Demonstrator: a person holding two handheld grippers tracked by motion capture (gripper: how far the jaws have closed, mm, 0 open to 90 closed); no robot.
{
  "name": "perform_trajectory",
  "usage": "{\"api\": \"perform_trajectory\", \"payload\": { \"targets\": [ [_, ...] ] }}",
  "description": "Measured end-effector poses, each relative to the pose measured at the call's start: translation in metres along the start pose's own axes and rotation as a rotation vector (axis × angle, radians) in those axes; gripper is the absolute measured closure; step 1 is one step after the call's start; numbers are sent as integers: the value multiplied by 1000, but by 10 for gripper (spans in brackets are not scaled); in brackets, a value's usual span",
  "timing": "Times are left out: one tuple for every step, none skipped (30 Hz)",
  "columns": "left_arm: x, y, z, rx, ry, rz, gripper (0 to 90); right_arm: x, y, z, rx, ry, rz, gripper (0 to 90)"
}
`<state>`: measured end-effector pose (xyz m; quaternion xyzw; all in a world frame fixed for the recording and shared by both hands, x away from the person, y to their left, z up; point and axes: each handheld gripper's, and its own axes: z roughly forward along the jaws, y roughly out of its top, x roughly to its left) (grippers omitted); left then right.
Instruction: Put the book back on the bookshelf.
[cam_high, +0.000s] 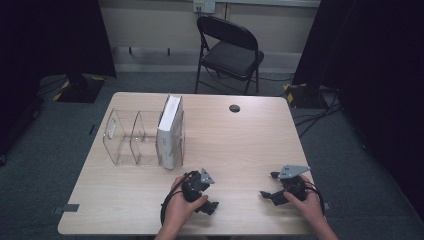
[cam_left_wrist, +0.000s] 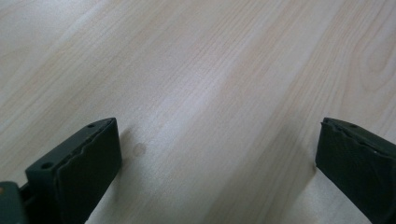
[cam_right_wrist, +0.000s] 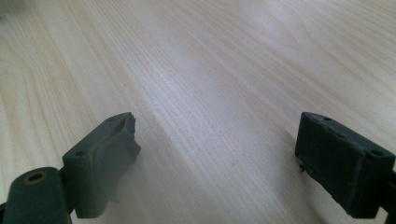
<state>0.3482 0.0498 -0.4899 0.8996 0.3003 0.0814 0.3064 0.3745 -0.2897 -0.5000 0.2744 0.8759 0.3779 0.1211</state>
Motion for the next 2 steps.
{"api": "perform_trajectory", "payload": {
  "targets": [
    [0,0,0,0,0,0,0,0,0,0,0,0,0,116],
    [0,0,0,-2,-1,9,0,0,0,0,1,1,0,117]
  ]
}}
